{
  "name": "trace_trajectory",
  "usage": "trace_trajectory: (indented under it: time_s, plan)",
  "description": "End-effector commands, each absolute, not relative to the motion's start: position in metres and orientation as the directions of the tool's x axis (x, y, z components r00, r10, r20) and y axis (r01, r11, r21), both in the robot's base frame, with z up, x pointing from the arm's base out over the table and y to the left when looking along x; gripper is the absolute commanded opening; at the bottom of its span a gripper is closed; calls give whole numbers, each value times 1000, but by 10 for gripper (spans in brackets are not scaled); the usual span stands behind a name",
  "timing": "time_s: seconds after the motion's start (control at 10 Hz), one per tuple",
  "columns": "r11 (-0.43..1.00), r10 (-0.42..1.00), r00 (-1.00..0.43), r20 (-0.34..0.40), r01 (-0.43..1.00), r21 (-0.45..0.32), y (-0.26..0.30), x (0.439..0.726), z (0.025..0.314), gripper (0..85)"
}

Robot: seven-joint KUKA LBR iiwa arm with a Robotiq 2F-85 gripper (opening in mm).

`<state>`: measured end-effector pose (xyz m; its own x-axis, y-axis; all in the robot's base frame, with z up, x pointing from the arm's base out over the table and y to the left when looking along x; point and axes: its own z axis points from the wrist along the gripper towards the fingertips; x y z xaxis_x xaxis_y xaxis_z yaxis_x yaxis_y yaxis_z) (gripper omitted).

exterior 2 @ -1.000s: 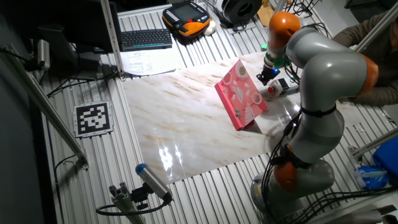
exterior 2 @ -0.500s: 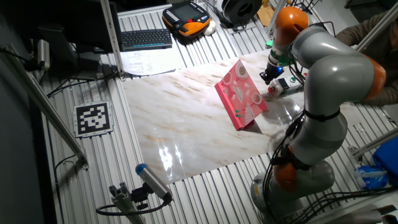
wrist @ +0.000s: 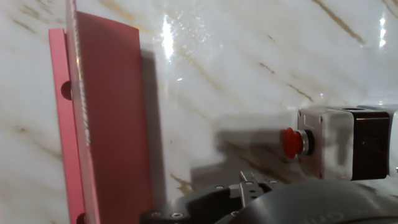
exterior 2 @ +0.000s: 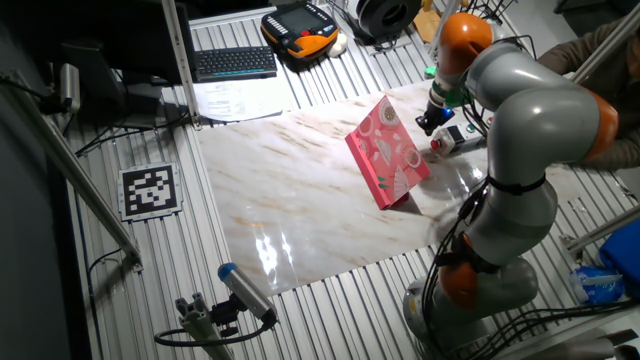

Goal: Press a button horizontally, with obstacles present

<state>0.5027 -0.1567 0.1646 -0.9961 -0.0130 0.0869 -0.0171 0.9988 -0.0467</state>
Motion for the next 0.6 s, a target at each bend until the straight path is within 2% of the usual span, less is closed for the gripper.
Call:
trace_trajectory:
  time_s: [0.0,0.5]
  plan:
    - [999,-24,-995,94,-28,-41,-157,503,164,0]
    - [999,-44,-999,24,-45,-22,-157,503,164,0]
